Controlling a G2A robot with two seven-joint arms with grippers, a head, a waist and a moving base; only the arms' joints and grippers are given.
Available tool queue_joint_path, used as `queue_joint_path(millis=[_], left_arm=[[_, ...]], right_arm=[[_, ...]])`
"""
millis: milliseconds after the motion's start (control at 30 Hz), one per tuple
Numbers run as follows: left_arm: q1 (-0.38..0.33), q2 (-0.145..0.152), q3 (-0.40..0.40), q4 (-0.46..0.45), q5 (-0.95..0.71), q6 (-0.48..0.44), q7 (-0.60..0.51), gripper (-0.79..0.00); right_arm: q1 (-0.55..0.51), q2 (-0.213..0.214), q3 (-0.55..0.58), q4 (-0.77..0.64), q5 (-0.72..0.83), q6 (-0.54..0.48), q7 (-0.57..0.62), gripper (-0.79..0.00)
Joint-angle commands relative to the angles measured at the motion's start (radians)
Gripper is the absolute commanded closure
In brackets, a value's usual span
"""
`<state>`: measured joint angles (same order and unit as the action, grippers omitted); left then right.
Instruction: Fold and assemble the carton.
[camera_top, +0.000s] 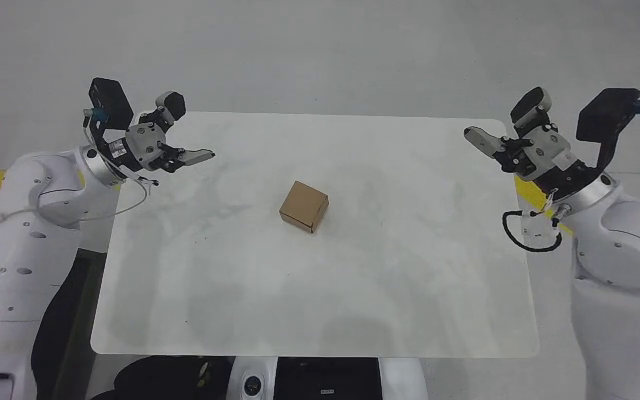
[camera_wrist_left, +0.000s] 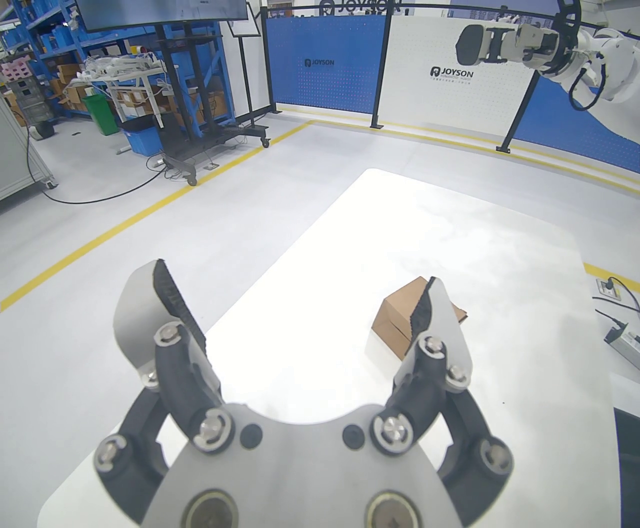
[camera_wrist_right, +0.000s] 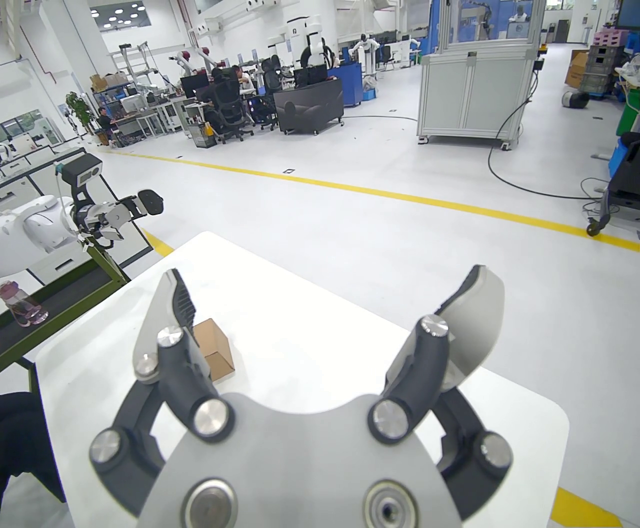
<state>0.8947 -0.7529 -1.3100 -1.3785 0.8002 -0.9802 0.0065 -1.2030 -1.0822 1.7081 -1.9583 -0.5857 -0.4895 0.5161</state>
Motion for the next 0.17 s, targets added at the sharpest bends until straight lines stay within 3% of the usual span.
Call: queue_joint_path(millis=[0,133], left_arm=[[0.0,0.0,0.0,0.0,0.0,0.0,0.0,-0.785],[0.0,0.0,0.0,0.0,0.0,0.0,0.0,-0.784]], right_arm=[[0.0,0.0,0.0,0.0,0.0,0.0,0.0,-0.784],[0.0,0.0,0.0,0.0,0.0,0.0,0.0,-0.784]])
